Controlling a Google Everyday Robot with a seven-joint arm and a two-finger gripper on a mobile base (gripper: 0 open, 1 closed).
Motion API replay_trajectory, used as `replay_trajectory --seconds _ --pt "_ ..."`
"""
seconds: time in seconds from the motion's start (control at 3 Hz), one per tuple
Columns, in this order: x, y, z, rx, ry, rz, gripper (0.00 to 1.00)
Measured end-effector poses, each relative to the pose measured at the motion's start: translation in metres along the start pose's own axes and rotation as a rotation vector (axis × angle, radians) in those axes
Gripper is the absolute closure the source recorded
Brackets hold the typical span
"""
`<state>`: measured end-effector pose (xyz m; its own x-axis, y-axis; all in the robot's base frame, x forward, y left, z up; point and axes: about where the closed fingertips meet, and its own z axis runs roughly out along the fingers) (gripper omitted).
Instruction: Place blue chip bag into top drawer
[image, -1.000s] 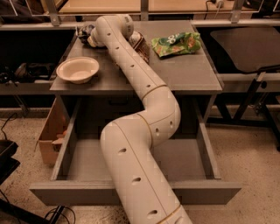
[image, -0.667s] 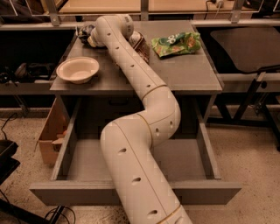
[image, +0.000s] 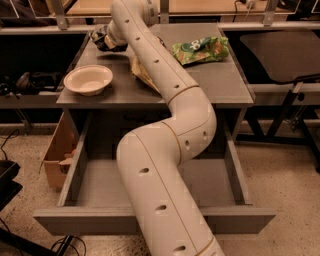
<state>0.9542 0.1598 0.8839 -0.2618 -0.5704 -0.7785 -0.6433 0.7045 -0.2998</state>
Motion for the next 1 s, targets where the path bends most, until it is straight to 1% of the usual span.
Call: replay_trajectory --seconds 0.33,0.67,1.0 --pt "-0.003 -0.009 -0.059 -0.002 0.109 -0.01 1.0" --pt "-0.008 -0.013 -0.125 0.009 0.227 -0.005 1.0" --pt "-0.016 -0.017 -0.191 0.044 0.313 0.004 1.0"
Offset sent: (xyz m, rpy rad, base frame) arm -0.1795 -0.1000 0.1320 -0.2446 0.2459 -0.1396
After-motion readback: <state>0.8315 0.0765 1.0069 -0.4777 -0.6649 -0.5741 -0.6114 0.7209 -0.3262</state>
